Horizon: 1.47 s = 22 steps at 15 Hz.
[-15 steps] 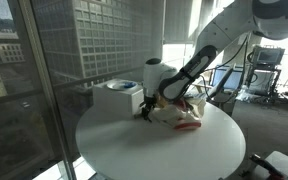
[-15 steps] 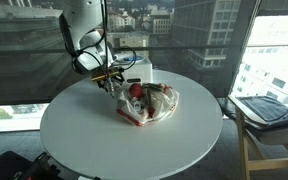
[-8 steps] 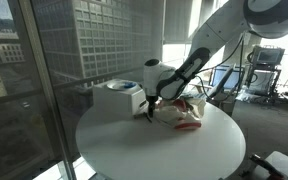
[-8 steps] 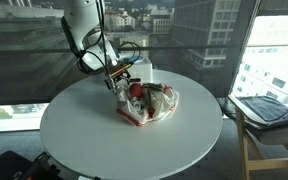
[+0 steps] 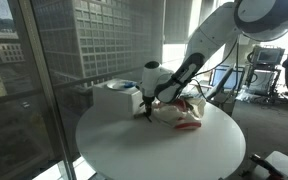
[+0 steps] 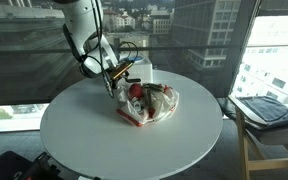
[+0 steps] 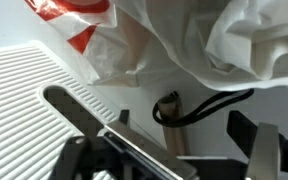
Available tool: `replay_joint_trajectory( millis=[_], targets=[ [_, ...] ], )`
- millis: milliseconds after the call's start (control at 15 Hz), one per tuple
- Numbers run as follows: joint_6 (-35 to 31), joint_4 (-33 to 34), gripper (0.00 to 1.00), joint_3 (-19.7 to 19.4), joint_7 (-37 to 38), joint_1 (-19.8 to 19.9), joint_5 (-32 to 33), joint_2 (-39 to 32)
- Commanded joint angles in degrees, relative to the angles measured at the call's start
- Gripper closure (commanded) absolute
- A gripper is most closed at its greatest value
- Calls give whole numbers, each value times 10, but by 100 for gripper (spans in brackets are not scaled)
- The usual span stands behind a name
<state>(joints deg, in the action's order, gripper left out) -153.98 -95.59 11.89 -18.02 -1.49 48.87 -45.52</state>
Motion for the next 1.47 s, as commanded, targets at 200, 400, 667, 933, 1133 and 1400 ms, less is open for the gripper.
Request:
replay_joint_trajectory(
  millis=[200,400,667,933,1133,1400],
  targets=[
    [-35,39,0,3,-102,0,-99,-39],
    [-39,61,0,2,-134,-4,-133,-61],
    [-27,81,34,3,-172,-4,-172,-84],
    [-24,58,66,-13,-160,-23,-206,-62],
    [-43,20,88,-33,-128,-45,-204,-24],
    [-26,-38,91,-89,-9,-103,-194,56]
  ],
)
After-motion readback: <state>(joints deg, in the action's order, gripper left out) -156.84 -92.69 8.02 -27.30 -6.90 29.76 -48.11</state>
